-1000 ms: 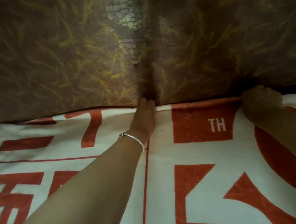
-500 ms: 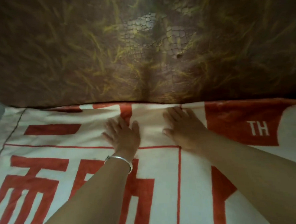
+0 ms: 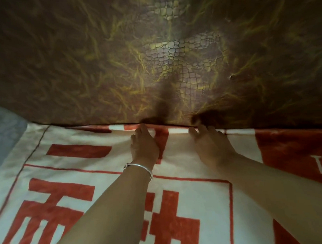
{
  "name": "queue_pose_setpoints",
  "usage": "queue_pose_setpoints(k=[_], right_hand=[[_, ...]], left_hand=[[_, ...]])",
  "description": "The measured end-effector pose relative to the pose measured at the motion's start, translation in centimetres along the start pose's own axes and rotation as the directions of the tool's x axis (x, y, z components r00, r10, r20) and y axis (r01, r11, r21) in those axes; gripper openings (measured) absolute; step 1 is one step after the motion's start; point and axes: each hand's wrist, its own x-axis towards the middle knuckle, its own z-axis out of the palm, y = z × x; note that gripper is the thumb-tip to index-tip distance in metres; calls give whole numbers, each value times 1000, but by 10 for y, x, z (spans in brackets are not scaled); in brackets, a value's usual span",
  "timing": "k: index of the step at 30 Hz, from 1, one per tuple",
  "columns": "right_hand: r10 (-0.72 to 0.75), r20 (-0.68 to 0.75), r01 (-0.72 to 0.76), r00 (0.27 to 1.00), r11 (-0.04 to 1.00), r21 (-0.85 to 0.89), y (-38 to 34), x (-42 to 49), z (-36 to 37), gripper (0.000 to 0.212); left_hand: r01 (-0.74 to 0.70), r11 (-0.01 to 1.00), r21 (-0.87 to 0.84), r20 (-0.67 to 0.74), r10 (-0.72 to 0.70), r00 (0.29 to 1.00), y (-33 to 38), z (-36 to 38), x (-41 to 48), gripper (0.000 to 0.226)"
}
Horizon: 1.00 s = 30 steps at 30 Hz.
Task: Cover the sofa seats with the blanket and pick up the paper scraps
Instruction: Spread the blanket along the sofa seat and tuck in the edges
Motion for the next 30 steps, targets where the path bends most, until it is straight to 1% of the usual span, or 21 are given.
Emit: queue_pose_setpoints(k=[1,3,5,7,9,10,12,14,15,17,18,20,21,22,24,26,27,28,29,30], right_hand=[[17,33,-17,999,1000,2,0,4,1,46],[39,86,-37,996,999,-18,1,9,7,45],[61,130,-58,990,998,-30,2,11,13,46],[60,148,-56,987,998,-27,3,13,15,47],[37,126,-35,991,999,-19,5,12,15,46],[23,108,-22,994,1000,-7,7,10,14,45],[-5,93,5,996,1000,1,16,-3,16,47],[-33,110,31,993,999,15,28,-19,21,51],[-32,116,29,993,999,27,37,-28,23,53],[-2,132,-1,991,1000,25,59,-43,26,54],[18,130,-20,991,1000,19,73,-52,24,55],[74,148,-72,986,997,-22,106,-73,21,55],[108,161,-102,981,994,-49,125,-86,22,56],[136,163,-131,977,991,-39,143,-99,20,58],[206,143,-211,968,977,19,179,-126,24,58],[260,63,-262,964,965,32,207,-149,23,55],[296,62,-300,953,951,75,223,-163,20,58],[312,52,-315,949,945,82,235,-174,20,63],[330,103,-338,938,938,75,245,-185,20,63],[347,118,-355,930,933,54,255,-197,25,58]], left_hand=[[-10,1000,14,-10,10,1000,-1,0,2,55],[-6,994,106,-24,9,1000,-5,4,4,51],[6,992,125,0,-7,1000,-9,12,4,47],[11,993,116,103,-23,994,-9,18,10,47],[33,992,119,213,-57,975,-6,15,17,50],[48,992,113,236,-74,969,-3,11,20,50],[77,991,112,224,-100,969,7,8,15,50],[74,989,129,149,-93,984,22,13,-3,50],[25,990,138,95,-39,995,34,19,-18,50],[-161,981,105,9,161,987,63,38,-50,52],[-266,962,68,0,266,964,83,48,-65,51],[-427,904,4,13,427,904,125,64,-93,52],[-491,870,-34,39,492,870,149,71,-108,57],[-542,838,-70,63,546,836,173,75,-122,60],[-626,764,-158,112,644,757,216,87,-151,66],[-676,716,-177,199,698,688,250,93,-178,74],[-686,709,-165,253,703,665,265,97,-189,69],[-699,700,-147,290,706,646,277,101,-197,60],[-721,683,-118,309,715,627,289,105,-204,56],[-747,659,-88,317,730,606,299,107,-211,55]])
